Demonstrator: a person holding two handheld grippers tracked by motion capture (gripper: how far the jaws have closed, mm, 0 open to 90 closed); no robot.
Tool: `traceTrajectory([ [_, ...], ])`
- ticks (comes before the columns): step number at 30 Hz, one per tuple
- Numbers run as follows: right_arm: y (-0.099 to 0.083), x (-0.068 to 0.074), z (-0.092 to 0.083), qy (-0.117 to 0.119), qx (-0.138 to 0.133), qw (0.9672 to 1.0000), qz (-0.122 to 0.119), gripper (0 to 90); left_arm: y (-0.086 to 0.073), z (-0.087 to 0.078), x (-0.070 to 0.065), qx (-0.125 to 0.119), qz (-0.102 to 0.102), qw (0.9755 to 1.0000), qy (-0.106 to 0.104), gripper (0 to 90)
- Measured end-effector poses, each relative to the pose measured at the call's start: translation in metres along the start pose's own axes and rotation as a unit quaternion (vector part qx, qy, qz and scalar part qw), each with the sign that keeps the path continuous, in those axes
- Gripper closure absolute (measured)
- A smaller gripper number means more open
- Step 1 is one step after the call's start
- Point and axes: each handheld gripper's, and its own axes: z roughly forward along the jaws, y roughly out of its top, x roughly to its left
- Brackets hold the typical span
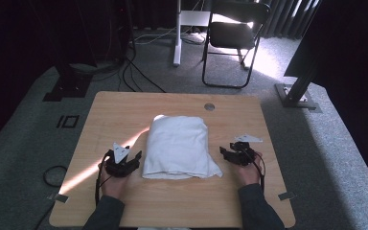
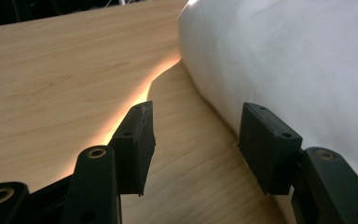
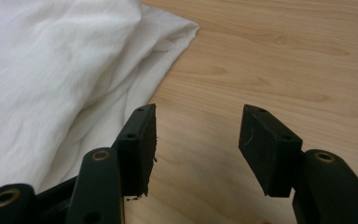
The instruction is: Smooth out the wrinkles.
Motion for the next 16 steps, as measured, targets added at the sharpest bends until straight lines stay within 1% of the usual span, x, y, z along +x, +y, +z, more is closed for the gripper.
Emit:
traceTrajectory([
  [1, 0.000, 0.000, 0.000, 0.000, 0.000, 1.0000, 0.000, 45.2, -0.001, 0.000, 0.001, -0.002, -0.001, 1.0000, 0.005, 46.2],
  [2, -0.003, -0.002, -0.004, -0.004, -0.004, 1.0000, 0.003, 45.0, -0.002, -0.001, 0.001, -0.002, -0.001, 1.0000, 0.007, 46.2],
  [4, -0.003, -0.003, -0.006, -0.006, -0.007, 1.0000, 0.003, 44.6, -0.004, 0.000, 0.001, -0.004, -0.002, 1.0000, 0.003, 46.2],
  [5, -0.005, -0.004, -0.008, -0.005, -0.013, 0.9999, 0.005, 44.4, -0.005, 0.000, 0.001, -0.004, -0.001, 1.0000, 0.003, 46.2],
  [6, -0.007, -0.006, -0.012, 0.000, -0.020, 0.9996, 0.018, 44.2, -0.006, 0.000, 0.001, -0.004, -0.001, 1.0000, 0.004, 46.2],
  [7, -0.007, -0.006, -0.012, 0.000, -0.020, 0.9996, 0.018, 44.2, -0.006, -0.001, 0.000, -0.004, -0.002, 1.0000, 0.004, 46.2],
  [10, -0.011, -0.011, -0.016, -0.005, -0.023, 0.9993, 0.029, 43.8, -0.008, 0.000, 0.000, 0.001, -0.001, 1.0000, 0.007, 46.1],
  [15, -0.013, -0.018, -0.022, -0.007, -0.031, 0.9987, 0.038, 43.6, -0.007, -0.001, 0.000, -0.002, 0.002, 1.0000, 0.007, 46.1],
  [16, -0.013, -0.019, -0.024, -0.010, -0.034, 0.9985, 0.042, 42.6, -0.007, -0.002, -0.001, -0.006, 0.001, 1.0000, 0.007, 46.1],
])
